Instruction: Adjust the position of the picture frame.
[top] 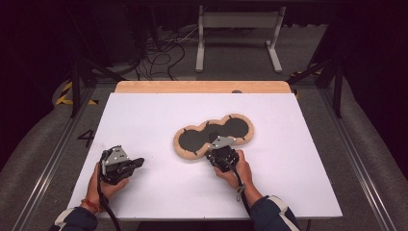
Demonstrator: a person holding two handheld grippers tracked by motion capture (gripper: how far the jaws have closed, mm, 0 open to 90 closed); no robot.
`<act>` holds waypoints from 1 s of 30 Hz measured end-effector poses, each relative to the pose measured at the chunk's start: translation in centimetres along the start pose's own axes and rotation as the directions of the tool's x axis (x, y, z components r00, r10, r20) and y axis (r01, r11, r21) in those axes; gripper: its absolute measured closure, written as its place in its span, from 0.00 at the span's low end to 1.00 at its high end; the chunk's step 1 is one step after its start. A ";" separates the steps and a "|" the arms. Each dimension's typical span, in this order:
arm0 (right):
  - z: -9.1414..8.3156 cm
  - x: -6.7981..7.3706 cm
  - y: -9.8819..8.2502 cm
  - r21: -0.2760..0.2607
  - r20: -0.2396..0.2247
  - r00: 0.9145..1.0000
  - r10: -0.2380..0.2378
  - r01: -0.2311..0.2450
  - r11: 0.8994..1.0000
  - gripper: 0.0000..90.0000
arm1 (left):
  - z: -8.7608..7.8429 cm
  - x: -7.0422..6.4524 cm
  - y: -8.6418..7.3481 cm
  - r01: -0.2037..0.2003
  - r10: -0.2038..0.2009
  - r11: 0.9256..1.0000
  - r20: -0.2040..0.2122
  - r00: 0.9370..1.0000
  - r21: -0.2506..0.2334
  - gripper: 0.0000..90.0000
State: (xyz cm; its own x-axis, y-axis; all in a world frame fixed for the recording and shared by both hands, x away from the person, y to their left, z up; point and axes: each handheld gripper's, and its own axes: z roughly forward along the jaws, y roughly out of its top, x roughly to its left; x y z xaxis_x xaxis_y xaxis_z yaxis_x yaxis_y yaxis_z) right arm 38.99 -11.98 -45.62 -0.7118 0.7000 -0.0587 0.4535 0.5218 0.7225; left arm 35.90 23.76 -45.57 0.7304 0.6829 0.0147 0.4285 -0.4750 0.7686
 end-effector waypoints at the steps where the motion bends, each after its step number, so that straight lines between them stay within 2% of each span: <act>1: -0.3 -0.1 0.0 -0.007 -0.003 1.000 -0.003 0.003 1.000 1.00 | 0.1 0.0 0.2 0.010 -0.010 1.000 -0.002 1.000 0.003 0.99; 3: -1.4 -0.8 0.2 -0.033 0.010 1.000 -0.010 0.011 0.999 1.00 | 0.5 0.2 0.8 0.017 -0.017 1.000 -0.011 1.000 0.016 1.00; 4: -1.4 -0.8 0.2 -0.033 0.010 1.000 -0.010 0.011 0.999 1.00 | 0.5 0.2 0.8 0.017 -0.017 1.000 -0.011 1.000 0.016 1.00; 5: -2.1 -1.3 0.2 -0.046 0.017 1.000 -0.008 0.009 0.999 1.00 | 0.7 0.2 1.1 0.028 -0.028 0.999 -0.011 1.000 0.018 1.00; 6: -3.9 -3.4 0.2 -0.083 0.056 0.998 0.019 -0.014 0.996 1.00 | 1.0 0.5 1.6 0.024 -0.024 0.999 -0.019 1.000 0.022 1.00; 7: -3.9 -3.4 0.2 -0.083 0.056 0.998 0.019 -0.014 0.996 1.00 | 1.0 0.5 1.6 0.024 -0.024 0.999 -0.019 1.000 0.022 1.00; 8: -4.5 -4.2 0.1 -0.099 0.053 0.998 0.039 -0.034 0.994 1.00 | 1.4 0.7 2.0 0.039 -0.038 0.999 -0.014 0.999 0.019 1.00; 9: -5.7 -6.0 -0.2 -0.139 0.014 0.995 0.103 -0.100 0.985 1.00 | 1.5 0.8 2.2 0.035 -0.035 0.999 -0.019 0.999 0.020 1.00; 11: -6.9 -7.2 -0.3 -0.148 0.046 0.994 0.101 -0.093 0.985 1.00 | 1.9 0.7 2.6 0.048 -0.047 0.999 -0.017 0.999 0.015 1.00; 12: -7.3 -7.6 -0.3 -0.152 0.058 0.994 0.097 -0.088 0.984 1.00 | 2.3 0.7 2.9 0.028 -0.028 0.999 -0.023 0.999 0.017 1.00; 14: -8.0 -8.8 -0.1 -0.149 0.113 0.990 0.087 -0.070 0.986 1.00 | 2.8 0.7 3.2 0.029 -0.029 0.999 -0.008 1.000 0.020 1.00; 15: -8.2 -9.6 -0.1 -0.154 0.128 0.986 0.103 -0.083 0.985 1.00 | 3.1 0.6 3.5 0.041 -0.041 0.999 -0.007 0.999 0.020 1.00; 18: -8.1 -12.0 -0.1 -0.133 0.194 0.973 0.123 -0.098 0.986 1.00 | 3.8 0.5 4.6 0.046 -0.046 0.999 -0.003 0.999 0.000 1.00; 19: -7.9 -12.4 -0.2 -0.125 0.201 0.972 0.126 -0.103 0.987 1.00 | 4.0 0.6 4.8 0.030 -0.030 1.000 -0.003 1.000 0.007 1.00; 20: -7.6 -12.9 -0.2 -0.116 0.207 0.970 0.127 -0.104 0.988 1.00 | 4.4 0.5 5.2 0.039 -0.039 0.999 0.009 0.999 0.005 1.00; 24: -6.2 -15.0 -0.5 -0.073 0.256 0.955 0.149 -0.135 0.988 1.00 | 5.4 0.5 6.1 0.063 -0.063 0.998 0.018 0.998 0.008 1.00; 26: -5.8 -15.4 -0.6 -0.063 0.254 0.954 0.161 -0.149 0.987 1.00 | 5.8 0.4 6.2 0.061 -0.061 0.998 0.014 0.998 0.017 1.00; 28: -4.8 -16.6 -0.9 -0.027 0.270 0.947 0.172 -0.172 0.985 1.00 | 6.6 0.6 6.5 0.079 -0.080 0.996 0.024 0.996 0.032 1.00; 30: -4.1 -17.5 -1.1 -0.032 0.249 0.945 0.213 -0.212 0.977 1.00 | 7.0 0.7 6.6 0.100 -0.101 0.994 0.021 0.995 0.039 1.00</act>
State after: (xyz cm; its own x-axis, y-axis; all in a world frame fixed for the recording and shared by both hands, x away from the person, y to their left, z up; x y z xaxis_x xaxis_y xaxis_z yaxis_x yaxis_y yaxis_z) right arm 48.70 -26.78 -42.54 -0.4423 0.8939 -0.0732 0.5764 0.3458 0.7404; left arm 42.96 17.22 -44.94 0.6947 0.7152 -0.0764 0.5197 -0.4256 0.7408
